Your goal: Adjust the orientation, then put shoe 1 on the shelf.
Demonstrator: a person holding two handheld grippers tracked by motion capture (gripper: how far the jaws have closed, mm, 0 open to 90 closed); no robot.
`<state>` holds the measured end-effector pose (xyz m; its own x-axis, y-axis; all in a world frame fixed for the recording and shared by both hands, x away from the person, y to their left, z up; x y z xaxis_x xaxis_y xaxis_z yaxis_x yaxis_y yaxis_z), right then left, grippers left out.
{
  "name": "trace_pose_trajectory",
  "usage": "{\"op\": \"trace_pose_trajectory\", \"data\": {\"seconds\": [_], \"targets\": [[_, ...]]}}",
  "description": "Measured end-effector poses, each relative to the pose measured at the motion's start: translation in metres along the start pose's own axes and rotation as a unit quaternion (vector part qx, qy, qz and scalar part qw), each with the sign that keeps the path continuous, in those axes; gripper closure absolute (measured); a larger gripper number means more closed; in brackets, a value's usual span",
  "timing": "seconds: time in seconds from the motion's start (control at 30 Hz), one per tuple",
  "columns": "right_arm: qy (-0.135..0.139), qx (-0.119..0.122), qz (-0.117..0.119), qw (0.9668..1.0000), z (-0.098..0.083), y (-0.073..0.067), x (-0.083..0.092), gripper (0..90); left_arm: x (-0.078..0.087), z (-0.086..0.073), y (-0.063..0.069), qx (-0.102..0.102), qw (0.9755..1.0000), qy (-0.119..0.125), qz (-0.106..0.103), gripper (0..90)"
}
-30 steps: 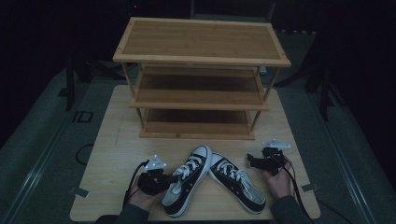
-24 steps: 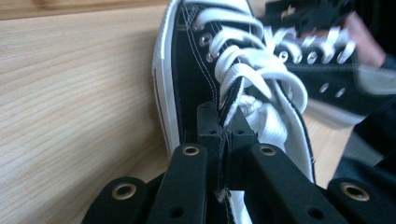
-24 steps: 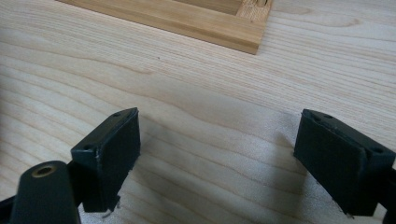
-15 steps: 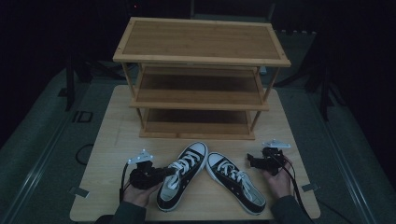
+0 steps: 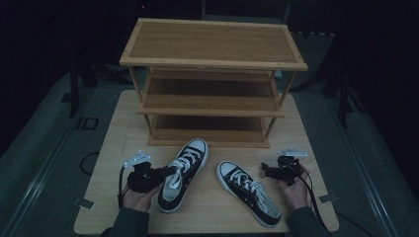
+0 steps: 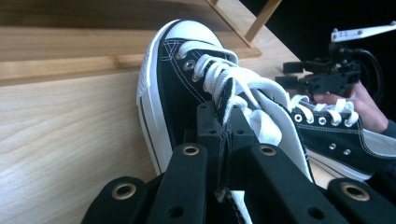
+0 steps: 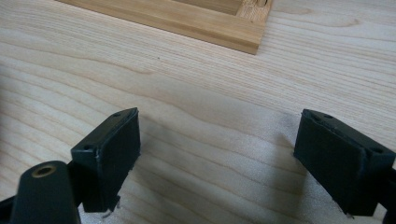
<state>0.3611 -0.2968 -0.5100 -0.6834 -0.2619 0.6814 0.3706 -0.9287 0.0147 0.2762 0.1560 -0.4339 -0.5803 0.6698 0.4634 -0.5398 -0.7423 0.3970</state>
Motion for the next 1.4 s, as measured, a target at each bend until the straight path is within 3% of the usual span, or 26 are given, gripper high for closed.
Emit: {"op": "trace_pose_trajectory", "data": {"seconds": [0.27,0.9,1.13,1.4], "targets": [[0.000,0.000,0.000,1.0000,0.000,0.000,0.000,13.9,0.005,0.013,0.002,-0.004,0.9999,0.013,0.004,88.7],[0.000,0.000,0.000,1.0000,0.000,0.000,0.000,13.9,0.030,0.058,0.020,-0.024,0.9982,0.048,-0.027,88.6],[0.000,0.001,0.000,1.0000,0.000,0.000,0.000,13.9,0.040,0.079,0.033,-0.033,0.9966,0.066,-0.037,88.6],[0.000,0.001,0.000,1.0000,0.000,0.000,0.000,13.9,0.042,0.104,0.045,-0.043,0.9945,0.092,-0.026,88.5]]}}
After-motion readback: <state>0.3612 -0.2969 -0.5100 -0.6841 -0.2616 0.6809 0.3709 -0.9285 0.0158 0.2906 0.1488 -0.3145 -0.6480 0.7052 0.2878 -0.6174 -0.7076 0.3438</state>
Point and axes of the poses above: each handheld gripper's, and its own axes: x roughly backward along the jaws, z roughly out of its top, y roughly to its right, the point moved 1 cm from there along -x, roughly forward along the jaws
